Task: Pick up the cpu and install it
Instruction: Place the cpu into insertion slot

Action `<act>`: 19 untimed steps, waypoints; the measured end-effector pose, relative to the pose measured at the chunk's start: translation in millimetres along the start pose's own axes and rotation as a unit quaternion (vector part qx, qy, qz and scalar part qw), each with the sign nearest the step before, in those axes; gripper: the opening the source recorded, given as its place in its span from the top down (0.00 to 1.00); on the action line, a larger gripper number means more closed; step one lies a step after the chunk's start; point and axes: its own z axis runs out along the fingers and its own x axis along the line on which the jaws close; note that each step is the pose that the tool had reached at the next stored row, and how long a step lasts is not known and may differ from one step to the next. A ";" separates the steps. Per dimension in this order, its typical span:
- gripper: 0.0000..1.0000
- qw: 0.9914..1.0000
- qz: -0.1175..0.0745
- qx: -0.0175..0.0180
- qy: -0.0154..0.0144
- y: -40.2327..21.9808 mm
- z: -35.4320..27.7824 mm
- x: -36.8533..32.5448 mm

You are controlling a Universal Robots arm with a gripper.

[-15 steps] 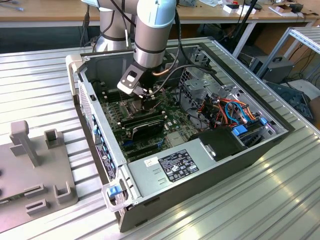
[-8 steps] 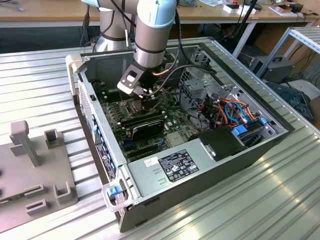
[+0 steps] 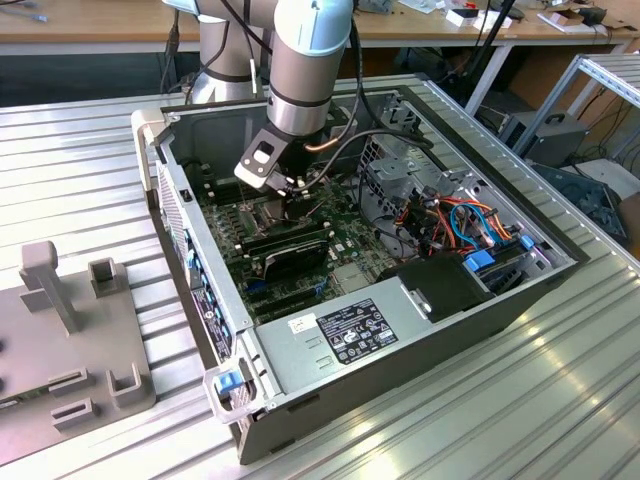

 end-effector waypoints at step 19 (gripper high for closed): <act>0.45 1.000 -0.010 0.006 0.000 -2.7 0.0 0.1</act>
